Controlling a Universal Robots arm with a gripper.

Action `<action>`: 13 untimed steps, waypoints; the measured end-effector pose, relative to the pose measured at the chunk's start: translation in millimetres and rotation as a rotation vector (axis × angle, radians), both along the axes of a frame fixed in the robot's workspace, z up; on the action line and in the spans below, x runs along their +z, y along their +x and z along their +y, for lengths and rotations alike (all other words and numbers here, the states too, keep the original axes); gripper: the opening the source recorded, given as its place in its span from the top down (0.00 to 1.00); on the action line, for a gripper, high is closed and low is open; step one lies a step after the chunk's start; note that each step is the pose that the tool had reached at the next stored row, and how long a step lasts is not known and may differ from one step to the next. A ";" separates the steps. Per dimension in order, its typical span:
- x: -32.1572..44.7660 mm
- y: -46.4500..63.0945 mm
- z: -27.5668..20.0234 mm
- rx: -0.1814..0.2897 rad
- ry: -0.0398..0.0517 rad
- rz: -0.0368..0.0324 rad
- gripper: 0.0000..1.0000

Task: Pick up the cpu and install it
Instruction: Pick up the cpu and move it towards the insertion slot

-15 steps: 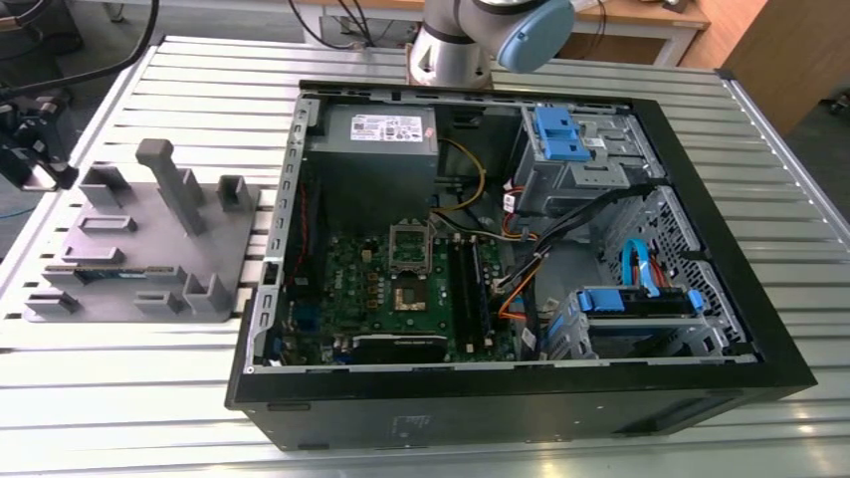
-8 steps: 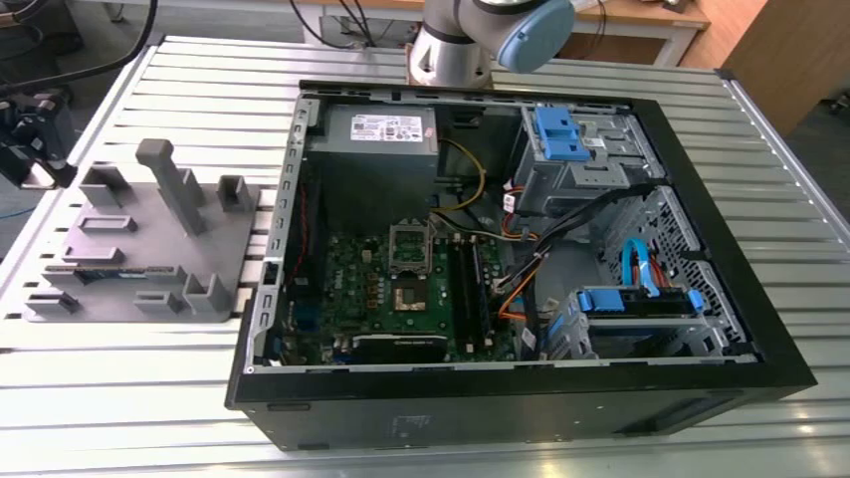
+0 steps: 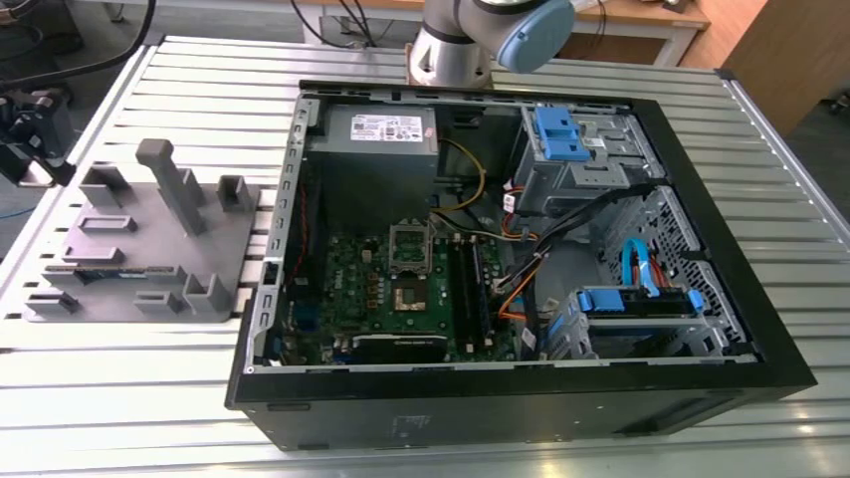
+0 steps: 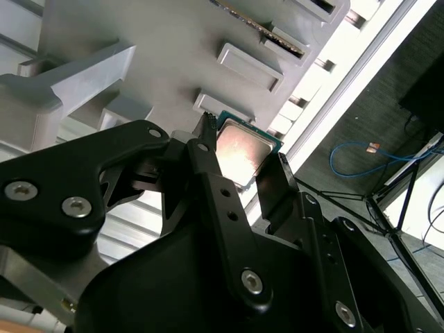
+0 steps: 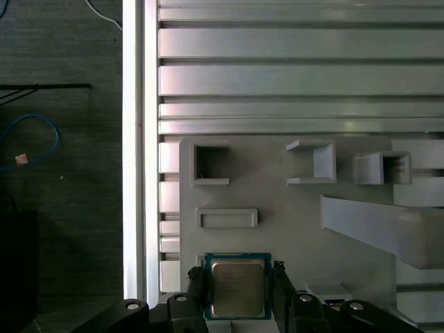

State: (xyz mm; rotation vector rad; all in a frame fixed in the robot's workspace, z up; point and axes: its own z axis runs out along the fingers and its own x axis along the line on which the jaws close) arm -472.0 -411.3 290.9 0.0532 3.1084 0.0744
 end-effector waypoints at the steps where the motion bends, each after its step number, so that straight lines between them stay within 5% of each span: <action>1: 0.5 0.0 0.0 0.000 0.0000 0.0001 0.53; 13: 3.6 0.0 0.0 0.000 0.0001 -0.0001 0.53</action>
